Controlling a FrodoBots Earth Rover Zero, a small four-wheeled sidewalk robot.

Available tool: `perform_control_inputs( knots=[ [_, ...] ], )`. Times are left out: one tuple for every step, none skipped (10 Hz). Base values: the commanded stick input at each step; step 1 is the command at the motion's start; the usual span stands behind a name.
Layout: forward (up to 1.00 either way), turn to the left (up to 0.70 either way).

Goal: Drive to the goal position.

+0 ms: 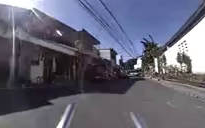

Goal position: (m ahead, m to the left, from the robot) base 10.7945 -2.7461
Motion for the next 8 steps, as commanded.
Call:
perform_control_inputs(
  knots=[
    [0.85,-0.34],
    [0.85,-0.34],
    [0.85,-0.34],
    [0.85,-0.34],
    [0.85,-0.34],
    [0.85,-0.34],
    [0.85,-0.34],
    [0.85,-0.34]
  ],
)
